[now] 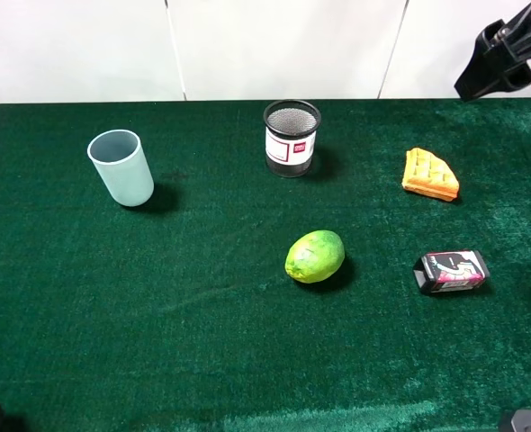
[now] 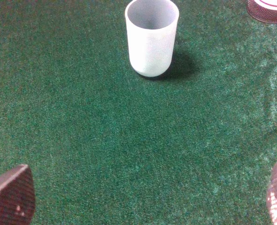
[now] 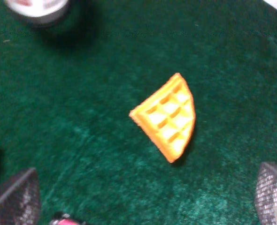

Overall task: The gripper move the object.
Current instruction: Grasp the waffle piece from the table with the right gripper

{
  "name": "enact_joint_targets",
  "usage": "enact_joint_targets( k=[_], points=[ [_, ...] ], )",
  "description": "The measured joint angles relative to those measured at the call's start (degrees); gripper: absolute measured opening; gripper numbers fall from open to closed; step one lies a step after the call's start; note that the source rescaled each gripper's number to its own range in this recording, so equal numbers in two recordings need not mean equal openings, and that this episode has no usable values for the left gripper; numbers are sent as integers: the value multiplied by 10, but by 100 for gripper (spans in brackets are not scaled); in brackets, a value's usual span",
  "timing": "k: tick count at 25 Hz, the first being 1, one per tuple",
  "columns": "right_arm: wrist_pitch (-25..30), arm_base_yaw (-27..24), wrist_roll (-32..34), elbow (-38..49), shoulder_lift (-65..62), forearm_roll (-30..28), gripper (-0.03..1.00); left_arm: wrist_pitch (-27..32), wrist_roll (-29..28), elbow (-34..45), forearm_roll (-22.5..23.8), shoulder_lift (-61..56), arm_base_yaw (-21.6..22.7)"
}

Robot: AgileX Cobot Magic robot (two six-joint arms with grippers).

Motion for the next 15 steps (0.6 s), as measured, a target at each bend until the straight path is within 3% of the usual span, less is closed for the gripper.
enact_joint_targets(
  k=[8, 15],
  points=[
    [-24, -81, -51, -42, 102, 13, 100, 0, 0, 0, 0, 0, 0],
    [-35, -120, -63, -103, 212, 16, 100, 0, 0, 0, 0, 0, 0]
  ],
)
